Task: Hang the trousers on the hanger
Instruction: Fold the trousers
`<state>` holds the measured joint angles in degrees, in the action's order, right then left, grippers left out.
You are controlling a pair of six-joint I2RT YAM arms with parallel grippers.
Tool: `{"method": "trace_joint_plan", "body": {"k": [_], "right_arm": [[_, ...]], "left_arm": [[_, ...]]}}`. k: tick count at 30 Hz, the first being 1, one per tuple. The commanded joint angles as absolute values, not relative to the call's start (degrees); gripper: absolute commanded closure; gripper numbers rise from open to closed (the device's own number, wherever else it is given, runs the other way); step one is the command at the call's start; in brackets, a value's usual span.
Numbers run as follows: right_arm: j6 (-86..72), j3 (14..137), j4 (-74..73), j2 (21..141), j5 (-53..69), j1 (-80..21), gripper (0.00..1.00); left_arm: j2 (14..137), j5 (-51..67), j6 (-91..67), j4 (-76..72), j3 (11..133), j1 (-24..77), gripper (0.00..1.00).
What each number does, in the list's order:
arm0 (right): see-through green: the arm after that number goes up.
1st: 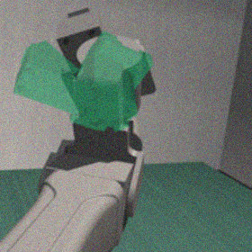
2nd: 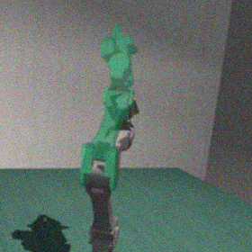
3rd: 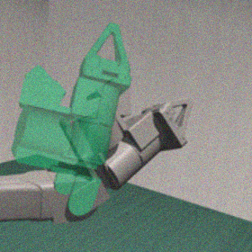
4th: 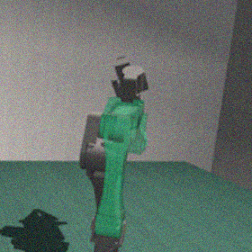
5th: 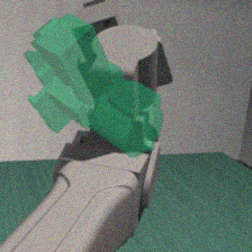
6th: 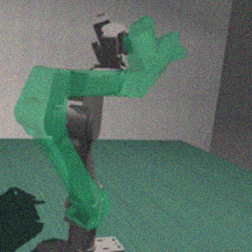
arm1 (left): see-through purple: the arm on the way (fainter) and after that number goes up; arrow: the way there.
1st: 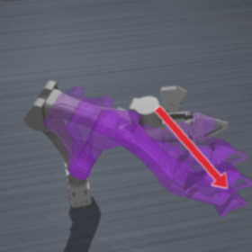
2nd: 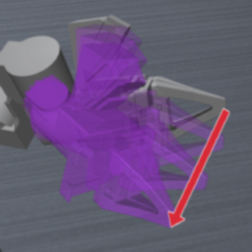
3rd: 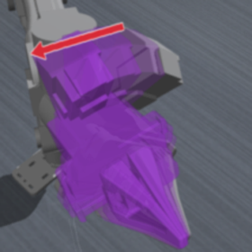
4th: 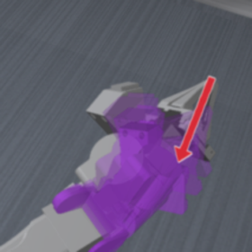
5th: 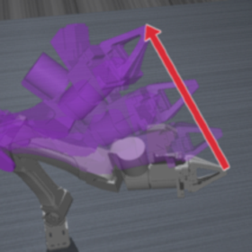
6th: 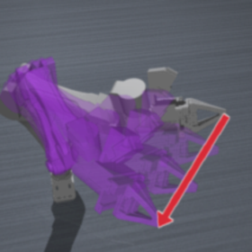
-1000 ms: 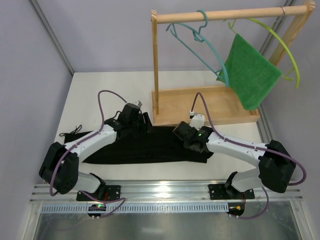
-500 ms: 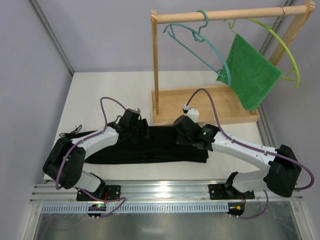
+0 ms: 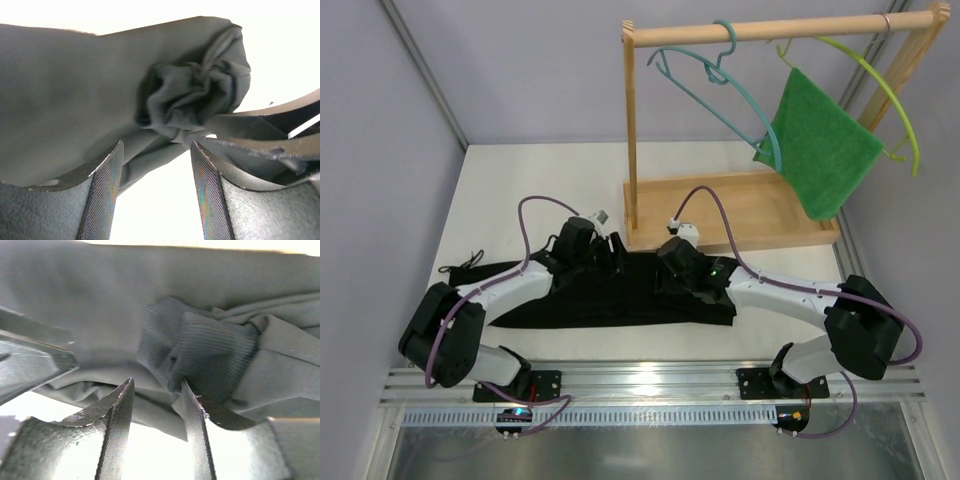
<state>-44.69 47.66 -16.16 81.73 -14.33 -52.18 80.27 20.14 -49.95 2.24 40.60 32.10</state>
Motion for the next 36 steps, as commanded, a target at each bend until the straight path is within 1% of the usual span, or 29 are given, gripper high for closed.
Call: {"method": "trace_joint_plan", "body": {"k": [1, 6, 9, 12, 14, 16, 17, 19, 20, 21, 22, 24, 26, 28, 31, 36], "right_arm": [[-41.92, 50.54, -13.97, 76.66, -12.40, -52.56, 0.53], [-42.10, 52.12, -22.40, 70.15, -14.49, -52.65, 0.53], [-43.33, 50.28, -24.34, 66.54, -16.16, -52.65, 0.55], [-43.95, 47.99, -24.78, 66.18, -17.49, -52.65, 0.54], [-44.21, 46.94, -23.83, 66.44, -18.19, -52.65, 0.50], [-44.47, 46.50, -21.55, 66.79, -19.76, -53.17, 0.47], [-44.65, 47.02, -21.01, 67.14, -20.73, -53.61, 0.44], [-44.47, 49.03, -22.13, 70.74, -23.45, -54.66, 0.40], [-44.47, 52.70, -23.63, 72.58, -26.95, -55.80, 0.37], [-44.82, 54.91, -25.64, 77.38, -28.72, -56.33, 0.36], [-45.09, 59.28, -29.58, 79.78, -30.83, -56.95, 0.35], [-45.87, 63.00, -33.12, 86.44, -35.31, -59.06, 0.33], [-45.97, 67.31, -37.08, 90.42, -39.52, -60.64, 0.32], [-46.67, 71.43, -41.54, 96.20, -41.74, -62.31, 0.32], [-46.23, 76.88, -47.61, 103.59, -43.94, -62.75, 0.32], [-46.05, 80.68, -50.79, 109.07, -45.96, -64.33, 0.30]], "left_arm": [[78.57, 24.25, -50.19, -4.74, 40.34, 31.90, 0.43], [78.66, 25.84, -47.38, -6.95, 42.62, 33.22, 0.42], [80.67, 25.40, -45.09, -5.11, 45.43, 34.63, 0.42], [83.31, 25.13, -44.73, -5.09, 46.93, 35.33, 0.43], [84.72, 25.22, -45.26, -5.54, 47.46, 35.51, 0.43], [85.86, 21.91, -44.74, -0.74, 48.77, 35.25, 0.44], [85.78, 21.19, -45.08, -0.18, 49.13, 34.90, 0.44], [84.04, 20.05, -46.31, 3.06, 49.31, 33.24, 0.43], [83.24, 19.08, -47.01, 4.38, 49.39, 32.61, 0.44], [82.45, 18.12, -46.93, 6.13, 50.09, 31.13, 0.44], [81.57, 16.97, -46.76, 10.33, 50.27, 30.33, 0.43], [78.93, 11.89, -45.80, 15.44, 51.06, 28.92, 0.43], [77.09, 8.19, -44.74, 21.52, 51.85, 26.20, 0.43], [76.29, 7.82, -43.86, 23.72, 50.90, 22.61, 0.43], [74.97, 10.89, -43.77, 24.79, 48.44, 17.06, 0.43], [72.16, 12.74, -43.33, 25.05, 44.91, 10.56, 0.43]]}}
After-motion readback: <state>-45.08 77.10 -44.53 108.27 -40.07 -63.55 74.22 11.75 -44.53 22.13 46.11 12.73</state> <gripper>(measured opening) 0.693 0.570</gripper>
